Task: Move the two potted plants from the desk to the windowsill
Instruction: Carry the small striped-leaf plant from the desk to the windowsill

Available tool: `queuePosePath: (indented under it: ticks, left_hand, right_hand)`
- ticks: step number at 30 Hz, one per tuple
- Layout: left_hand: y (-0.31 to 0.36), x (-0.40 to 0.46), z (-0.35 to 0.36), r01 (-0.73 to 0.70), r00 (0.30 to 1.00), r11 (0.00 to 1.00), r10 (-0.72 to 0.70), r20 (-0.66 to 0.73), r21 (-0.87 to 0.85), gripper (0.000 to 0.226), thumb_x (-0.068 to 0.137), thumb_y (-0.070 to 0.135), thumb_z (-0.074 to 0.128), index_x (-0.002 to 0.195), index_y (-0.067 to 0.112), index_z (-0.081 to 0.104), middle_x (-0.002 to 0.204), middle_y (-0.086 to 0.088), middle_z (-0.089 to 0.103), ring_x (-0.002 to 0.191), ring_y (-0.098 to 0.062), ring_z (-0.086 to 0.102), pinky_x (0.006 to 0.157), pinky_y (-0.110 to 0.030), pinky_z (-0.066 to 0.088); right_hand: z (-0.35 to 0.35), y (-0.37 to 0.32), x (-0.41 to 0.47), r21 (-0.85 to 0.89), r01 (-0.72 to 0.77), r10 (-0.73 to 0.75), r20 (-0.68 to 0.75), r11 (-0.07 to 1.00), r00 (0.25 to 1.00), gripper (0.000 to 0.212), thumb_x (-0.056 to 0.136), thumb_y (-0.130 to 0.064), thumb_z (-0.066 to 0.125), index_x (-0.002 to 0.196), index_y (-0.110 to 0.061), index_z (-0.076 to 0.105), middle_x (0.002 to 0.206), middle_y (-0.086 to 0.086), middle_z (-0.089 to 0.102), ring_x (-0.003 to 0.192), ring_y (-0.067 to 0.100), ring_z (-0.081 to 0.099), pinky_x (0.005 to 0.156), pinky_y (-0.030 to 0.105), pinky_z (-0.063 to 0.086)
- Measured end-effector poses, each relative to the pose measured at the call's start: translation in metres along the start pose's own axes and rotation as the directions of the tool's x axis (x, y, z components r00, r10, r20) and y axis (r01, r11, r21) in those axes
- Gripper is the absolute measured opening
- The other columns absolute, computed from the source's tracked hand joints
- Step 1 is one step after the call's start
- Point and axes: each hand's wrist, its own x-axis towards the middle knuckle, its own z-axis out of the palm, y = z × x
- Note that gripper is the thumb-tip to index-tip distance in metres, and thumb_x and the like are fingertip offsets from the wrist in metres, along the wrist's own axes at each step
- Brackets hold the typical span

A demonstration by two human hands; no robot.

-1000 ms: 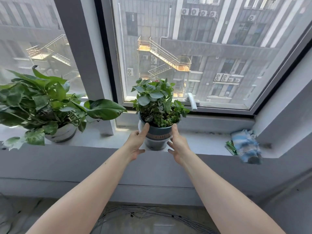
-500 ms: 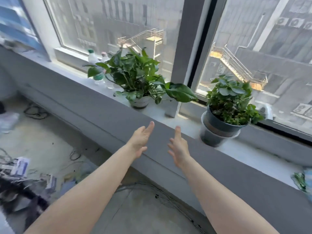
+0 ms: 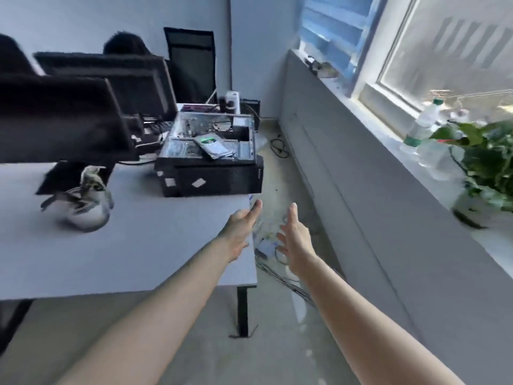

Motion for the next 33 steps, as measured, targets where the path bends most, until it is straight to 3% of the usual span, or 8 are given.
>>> queuePosePath:
  ticks: [3,7,11,14,20,23,28,33]
  left_hand:
    - [0.0,-0.011,-0.099,0.002,0.986,1.0,-0.007,-0.168,-0.031,0.094,0.077,0.071,0.047,0.15,0.016,0.025,0.153,0.003,0.033,0.141,-0.02,0.03,0.11,-0.051,0.026]
    - [0.002,-0.028,-0.211,0.037,0.952,0.999,-0.044,-0.304,-0.029,0.087,0.076,0.073,0.045,0.146,0.023,0.033,0.151,0.004,0.036,0.139,-0.018,0.034,0.11,-0.049,0.031]
    - [0.002,-0.041,-0.313,0.054,0.917,0.997,-0.068,-0.393,-0.048,0.081,0.075,0.075,0.046,0.142,0.03,0.038,0.149,0.009,0.038,0.137,-0.016,0.035,0.111,-0.049,0.03]
    - [-0.002,-0.042,-0.377,0.054,0.908,0.996,-0.076,-0.412,-0.064,0.074,0.077,0.073,0.046,0.14,0.034,0.042,0.146,0.012,0.04,0.134,-0.014,0.036,0.11,-0.048,0.028]
    - [-0.016,-0.02,-0.47,0.099,0.866,0.989,-0.142,-0.479,-0.113,0.079,0.081,0.07,0.042,0.148,0.031,0.029,0.158,0.008,0.025,0.144,-0.018,0.026,0.113,-0.051,0.027]
    - [-0.021,0.0,-0.504,0.112,0.861,0.985,-0.162,-0.482,-0.131,0.081,0.082,0.069,0.041,0.151,0.03,0.024,0.16,0.01,0.018,0.145,-0.017,0.022,0.113,-0.049,0.028]
    - [-0.034,0.04,-0.538,0.127,0.878,0.986,-0.161,-0.451,-0.106,0.087,0.082,0.065,0.047,0.154,0.027,0.015,0.163,0.01,0.011,0.147,-0.016,0.019,0.114,-0.044,0.025]
    - [-0.039,0.069,-0.553,0.186,0.909,0.977,-0.213,-0.36,-0.108,0.091,0.081,0.066,0.049,0.154,0.027,0.011,0.163,0.01,0.011,0.148,-0.015,0.016,0.117,-0.045,0.019]
  right_hand:
    - [0.097,0.0,-0.012,0.0,-0.007,0.007,0.158,1.0,0.987,0.072,0.083,-0.073,0.038,0.107,-0.007,0.056,0.139,0.018,0.052,0.125,0.036,0.054,0.104,0.052,0.044]
    - [0.208,0.007,-0.019,-0.026,-0.028,0.035,0.3,0.999,0.953,0.086,0.086,-0.069,0.038,0.13,0.005,0.044,0.145,0.021,0.044,0.131,0.037,0.046,0.107,0.051,0.04]
    - [0.315,0.022,-0.026,-0.067,-0.049,0.071,0.39,0.997,0.918,0.075,0.084,-0.07,0.042,0.121,-0.006,0.052,0.143,0.017,0.047,0.128,0.033,0.051,0.105,0.05,0.042]
    - [0.382,0.038,-0.023,-0.115,-0.068,0.111,0.418,0.991,0.902,0.088,0.085,-0.068,0.044,0.129,0.008,0.042,0.142,0.021,0.046,0.13,0.036,0.048,0.105,0.053,0.042]
    - [0.473,0.06,0.004,-0.242,-0.126,0.219,0.406,0.962,0.887,0.055,0.084,-0.066,0.048,0.103,-0.014,0.049,0.123,0.01,0.054,0.12,0.032,0.053,0.1,0.05,0.047]
    - [0.507,0.067,0.025,-0.289,-0.144,0.252,0.383,0.946,0.889,0.065,0.084,-0.064,0.052,0.118,-0.009,0.052,0.117,0.006,0.052,0.111,0.028,0.053,0.099,0.047,0.047]
    - [0.545,0.079,0.049,-0.231,-0.241,0.316,0.379,0.942,0.87,0.09,0.08,-0.062,0.06,0.15,-0.02,0.023,0.152,0.007,0.034,0.13,0.031,0.044,0.097,0.044,0.048]
    - [0.564,0.086,0.063,-0.145,-0.3,0.333,0.371,0.943,0.867,0.074,0.086,-0.057,0.054,0.147,-0.033,0.019,0.155,0.008,0.028,0.129,0.033,0.043,0.092,0.046,0.049]
